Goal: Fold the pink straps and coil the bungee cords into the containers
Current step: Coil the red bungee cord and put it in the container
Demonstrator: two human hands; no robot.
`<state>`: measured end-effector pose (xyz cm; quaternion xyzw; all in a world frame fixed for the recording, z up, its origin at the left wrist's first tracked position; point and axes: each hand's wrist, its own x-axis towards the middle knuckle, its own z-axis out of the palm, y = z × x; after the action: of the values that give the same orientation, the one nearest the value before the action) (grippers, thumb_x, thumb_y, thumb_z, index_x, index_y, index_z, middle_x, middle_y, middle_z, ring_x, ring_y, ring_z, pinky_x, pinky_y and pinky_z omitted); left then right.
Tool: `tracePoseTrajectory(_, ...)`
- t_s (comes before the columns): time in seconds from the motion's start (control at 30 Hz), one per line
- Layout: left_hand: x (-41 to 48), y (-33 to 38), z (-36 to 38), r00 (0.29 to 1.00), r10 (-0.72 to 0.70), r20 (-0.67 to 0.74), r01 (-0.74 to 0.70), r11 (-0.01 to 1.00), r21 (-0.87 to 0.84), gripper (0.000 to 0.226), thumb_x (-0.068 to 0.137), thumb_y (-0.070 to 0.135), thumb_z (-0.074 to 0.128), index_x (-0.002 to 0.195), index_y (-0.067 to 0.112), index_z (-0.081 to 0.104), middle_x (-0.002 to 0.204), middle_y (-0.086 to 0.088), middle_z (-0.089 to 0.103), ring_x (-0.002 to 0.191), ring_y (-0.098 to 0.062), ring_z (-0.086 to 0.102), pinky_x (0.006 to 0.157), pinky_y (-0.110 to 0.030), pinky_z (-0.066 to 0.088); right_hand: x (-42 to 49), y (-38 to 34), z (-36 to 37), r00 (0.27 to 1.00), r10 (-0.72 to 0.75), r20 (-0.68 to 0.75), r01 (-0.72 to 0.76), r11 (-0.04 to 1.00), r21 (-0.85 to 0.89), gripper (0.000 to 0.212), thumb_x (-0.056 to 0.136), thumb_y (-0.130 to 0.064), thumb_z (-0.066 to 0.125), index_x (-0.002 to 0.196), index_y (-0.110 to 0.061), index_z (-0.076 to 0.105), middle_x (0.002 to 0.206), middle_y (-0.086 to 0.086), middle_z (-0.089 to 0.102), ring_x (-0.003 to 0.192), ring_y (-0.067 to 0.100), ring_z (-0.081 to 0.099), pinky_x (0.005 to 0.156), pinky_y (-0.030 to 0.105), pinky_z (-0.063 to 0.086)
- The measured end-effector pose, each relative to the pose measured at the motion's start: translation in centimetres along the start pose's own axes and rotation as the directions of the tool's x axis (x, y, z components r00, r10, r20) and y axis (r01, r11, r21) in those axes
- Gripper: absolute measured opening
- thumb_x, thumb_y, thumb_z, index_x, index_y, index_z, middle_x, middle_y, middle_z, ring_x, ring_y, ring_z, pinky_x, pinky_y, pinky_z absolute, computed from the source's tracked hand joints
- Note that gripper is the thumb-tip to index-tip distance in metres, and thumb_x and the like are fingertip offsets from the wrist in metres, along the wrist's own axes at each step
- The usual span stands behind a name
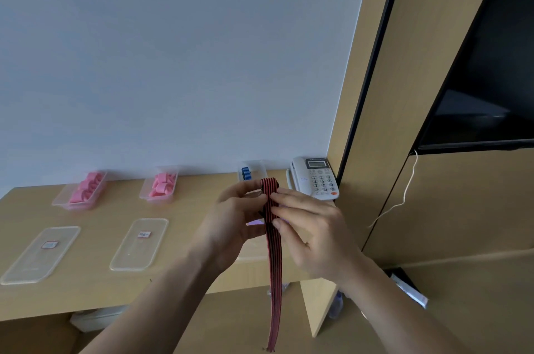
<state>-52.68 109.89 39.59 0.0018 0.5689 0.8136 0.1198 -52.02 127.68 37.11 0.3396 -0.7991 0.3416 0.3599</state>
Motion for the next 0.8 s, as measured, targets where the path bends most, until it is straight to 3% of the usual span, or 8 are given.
tracePoseTrajectory(0.1, -0.2, -0.5, 0.0, 1.000, 0.026, 0.001, -0.026, 0.999, 0.022, 0.030, 0.100, -0.004, 0.051, 0.114, 0.008, 0.075, 0.098, -0.013, 0.076, 0.078, -0.026, 0.071, 0.070, -0.041, 0.062, 0.8, 0.1, -0.3, 0.996, 0.068, -0.059, -0.066, 0.997, 0.037, 0.019, 0.077, 0.000, 0.080, 0.094, -0.007, 0.079, 0.102, 0.000, 0.076, 0.097, 0.007, 0.070, 0.086, 0.021, 0.055)
tracePoseTrajectory(0.2, -0.4, -0.8, 0.0, 0.998, 0.068, 0.019, -0.069, 0.994, 0.083, 0.030, 0.102, -0.002, 0.051, 0.116, 0.009, 0.074, 0.105, -0.016, 0.078, 0.081, -0.029, 0.074, 0.071, -0.039, 0.062, 1.8, 0.1, -0.2, 0.961, 0.271, -0.056, -0.266, 0.960, 0.084, 0.037, 0.073, -0.003, 0.085, 0.107, -0.010, 0.075, 0.101, -0.009, 0.071, 0.091, 0.005, 0.066, 0.078, 0.010, 0.051)
tracePoseTrajectory(0.27, -0.5, -0.7, 0.0, 0.995, 0.097, 0.018, -0.099, 0.990, 0.102, 0.028, 0.102, 0.000, 0.052, 0.118, 0.010, 0.073, 0.106, -0.016, 0.079, 0.081, -0.029, 0.075, 0.069, -0.036, 0.062, 2.0, 0.1, -0.1, 0.919, 0.395, 0.021, -0.392, 0.904, 0.170, 0.039, 0.077, -0.008, 0.082, 0.114, -0.016, 0.075, 0.100, -0.015, 0.072, 0.091, 0.006, 0.067, 0.076, 0.019, 0.057)
tracePoseTrajectory(0.33, -0.5, -0.7, 0.0, 0.992, 0.124, 0.015, -0.125, 0.984, 0.127, 0.029, 0.103, -0.001, 0.052, 0.118, 0.011, 0.073, 0.104, -0.015, 0.079, 0.081, -0.027, 0.076, 0.068, -0.035, 0.062, 1.8, -0.1, 0.2, 0.910, 0.409, 0.071, -0.414, 0.880, 0.231, 0.035, 0.081, -0.009, 0.076, 0.112, -0.024, 0.075, 0.094, -0.018, 0.072, 0.086, 0.008, 0.069, 0.072, 0.032, 0.059)
tracePoseTrajectory(0.5, -0.4, -1.5, -0.2, 0.990, 0.140, -0.008, -0.136, 0.976, 0.169, 0.033, 0.104, -0.003, 0.050, 0.122, 0.012, 0.073, 0.109, -0.016, 0.079, 0.092, -0.032, 0.076, 0.076, -0.040, 0.062, 1.4, -0.9, 1.2, 0.869, 0.485, 0.095, -0.490, 0.821, 0.293, 0.048, 0.084, -0.002, 0.075, 0.116, -0.037, 0.069, 0.095, -0.021, 0.070, 0.081, 0.010, 0.071, 0.062, 0.038, 0.061)
tracePoseTrajectory(0.57, -0.5, -1.5, -0.4, 0.990, 0.139, 0.013, -0.139, 0.978, 0.155, 0.035, 0.103, -0.003, 0.051, 0.117, 0.017, 0.077, 0.109, -0.015, 0.079, 0.089, -0.029, 0.077, 0.074, -0.037, 0.062, 1.7, -0.7, 1.0, 0.832, 0.539, 0.135, -0.553, 0.781, 0.292, 0.046, 0.083, -0.005, 0.076, 0.104, -0.045, 0.071, 0.087, -0.017, 0.072, 0.079, 0.011, 0.070, 0.067, 0.037, 0.061)
tracePoseTrajectory(0.63, -0.5, -1.4, -0.5, 0.990, 0.133, 0.041, -0.138, 0.978, 0.158, 0.037, 0.103, -0.003, 0.052, 0.115, 0.019, 0.079, 0.109, -0.013, 0.079, 0.087, -0.026, 0.078, 0.072, -0.035, 0.062, 2.3, -0.1, 0.5, 0.795, 0.571, 0.204, -0.606, 0.754, 0.252, 0.040, 0.081, -0.009, 0.078, 0.098, -0.044, 0.069, 0.087, -0.016, 0.072, 0.083, 0.005, 0.068, 0.075, 0.028, 0.056)
tracePoseTrajectory(0.8, -0.4, -1.7, -0.4, 0.995, 0.099, 0.019, -0.100, 0.989, 0.105, 0.028, 0.102, -0.004, 0.053, 0.121, 0.008, 0.071, 0.105, -0.019, 0.078, 0.081, -0.028, 0.076, 0.070, -0.038, 0.062, 3.5, 0.1, 0.0, 0.772, 0.537, 0.341, -0.601, 0.791, 0.114, 0.032, 0.081, -0.011, 0.074, 0.109, -0.027, 0.071, 0.093, -0.013, 0.070, 0.086, 0.002, 0.065, 0.078, 0.022, 0.053)
